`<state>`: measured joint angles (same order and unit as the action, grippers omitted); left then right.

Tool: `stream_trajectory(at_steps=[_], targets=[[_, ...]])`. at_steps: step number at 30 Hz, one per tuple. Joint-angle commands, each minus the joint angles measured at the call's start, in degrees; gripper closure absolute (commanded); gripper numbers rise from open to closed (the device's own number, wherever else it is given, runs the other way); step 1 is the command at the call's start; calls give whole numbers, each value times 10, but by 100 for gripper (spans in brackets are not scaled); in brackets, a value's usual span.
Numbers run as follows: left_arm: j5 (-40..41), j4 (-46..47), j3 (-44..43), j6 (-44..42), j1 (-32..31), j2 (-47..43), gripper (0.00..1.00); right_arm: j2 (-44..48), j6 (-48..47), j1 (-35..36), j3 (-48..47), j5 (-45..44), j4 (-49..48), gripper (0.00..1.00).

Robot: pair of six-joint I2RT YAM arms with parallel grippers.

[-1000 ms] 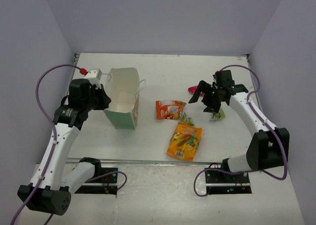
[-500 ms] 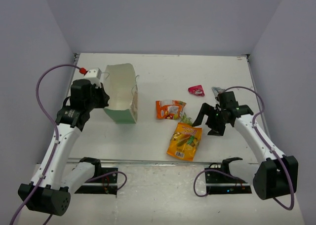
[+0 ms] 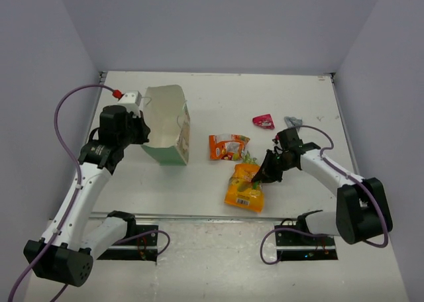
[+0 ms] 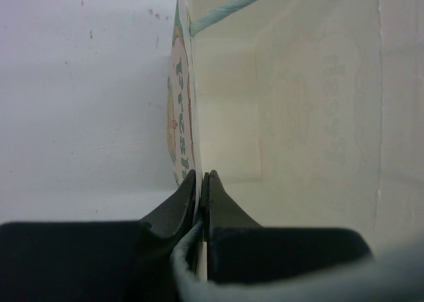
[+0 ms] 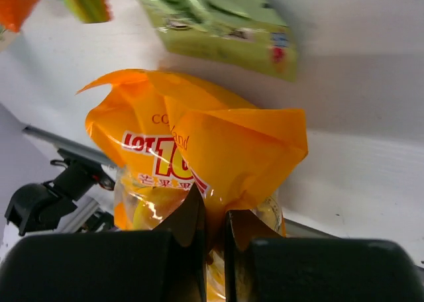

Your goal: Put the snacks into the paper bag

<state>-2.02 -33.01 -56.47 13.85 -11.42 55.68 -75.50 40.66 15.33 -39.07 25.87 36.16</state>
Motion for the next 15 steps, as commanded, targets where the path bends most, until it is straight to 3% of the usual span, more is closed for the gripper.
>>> stream_trajectory(at_steps=[1,4,8,13,15], targets=[[8,32,-7,-15,-4,4,100,-35,-33,7,-13,-23,-31,100],[11,33,-9,-16,-4,8,100,16,-52,8,-46,-9,-26,100],[16,38,-10,-20,-4,13,100,106,-82,8,-175,60,-19,100],[16,45,-18,-25,-12,28,100,55,-82,13,-388,153,7,100],[17,49,-22,-28,-23,33,100,0,-80,27,-522,175,19,100]])
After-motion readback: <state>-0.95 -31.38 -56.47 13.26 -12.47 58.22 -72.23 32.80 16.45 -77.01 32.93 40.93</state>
